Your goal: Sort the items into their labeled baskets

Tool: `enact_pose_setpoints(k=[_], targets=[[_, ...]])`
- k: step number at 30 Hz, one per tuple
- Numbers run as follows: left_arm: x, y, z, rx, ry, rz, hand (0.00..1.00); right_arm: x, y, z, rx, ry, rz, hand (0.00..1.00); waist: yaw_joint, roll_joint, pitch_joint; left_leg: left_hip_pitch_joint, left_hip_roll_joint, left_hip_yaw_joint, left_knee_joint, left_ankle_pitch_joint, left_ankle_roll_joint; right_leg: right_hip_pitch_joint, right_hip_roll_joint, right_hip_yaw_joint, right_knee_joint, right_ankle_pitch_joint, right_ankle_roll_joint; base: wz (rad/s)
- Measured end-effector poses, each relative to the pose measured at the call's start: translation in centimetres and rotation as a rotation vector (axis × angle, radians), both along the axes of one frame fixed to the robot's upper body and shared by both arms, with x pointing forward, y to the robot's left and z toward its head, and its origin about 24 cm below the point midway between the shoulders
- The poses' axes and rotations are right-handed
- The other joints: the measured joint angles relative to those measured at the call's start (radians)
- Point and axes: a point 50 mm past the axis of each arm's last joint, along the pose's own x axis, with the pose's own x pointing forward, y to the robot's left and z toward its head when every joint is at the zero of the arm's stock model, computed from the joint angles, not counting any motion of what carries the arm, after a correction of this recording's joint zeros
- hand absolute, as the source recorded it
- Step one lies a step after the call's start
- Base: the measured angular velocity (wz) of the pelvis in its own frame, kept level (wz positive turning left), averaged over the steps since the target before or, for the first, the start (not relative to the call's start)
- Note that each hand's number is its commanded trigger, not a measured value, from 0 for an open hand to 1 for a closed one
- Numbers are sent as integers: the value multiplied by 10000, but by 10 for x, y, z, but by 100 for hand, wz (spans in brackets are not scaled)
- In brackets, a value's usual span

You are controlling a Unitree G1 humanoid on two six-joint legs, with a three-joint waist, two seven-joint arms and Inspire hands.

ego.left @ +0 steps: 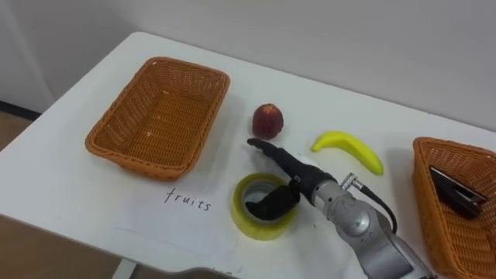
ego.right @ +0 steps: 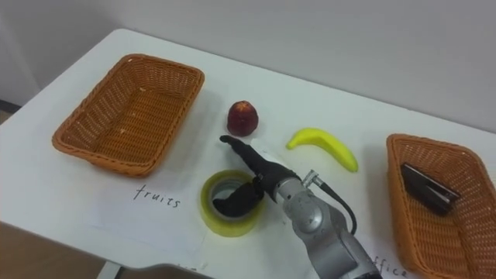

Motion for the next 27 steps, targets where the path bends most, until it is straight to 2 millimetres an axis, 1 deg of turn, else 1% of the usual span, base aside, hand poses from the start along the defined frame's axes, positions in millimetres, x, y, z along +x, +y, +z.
enact_pose_setpoints(k=[5,7,16,27], targets=[[0,1,0,38,11,-24,0,4,-2,3,-348,-208,101,100,3,0,0,-2,-1,-9,-2,0,0,0,0,-11,-15,0,1,0],[0,1,0,41,7,-26,0,8,-4,6,-737,-408,137,100,4,-1,0,-2,-1,-10,-3,0,0,1,0,-12,-18,0,0,0],[1,2,1,72,-24,-55,0,11,-6,7,-1096,-584,53,100,12,-2,0,8,-2,-1,-45,-1,1,5,0,-32,-30,0,0,0],[2,2,1,98,-16,-119,0,12,-6,5,-814,-410,-33,100,-13,1,4,57,-10,-12,-64,-4,0,115,8,-29,-152,0,1,0]])
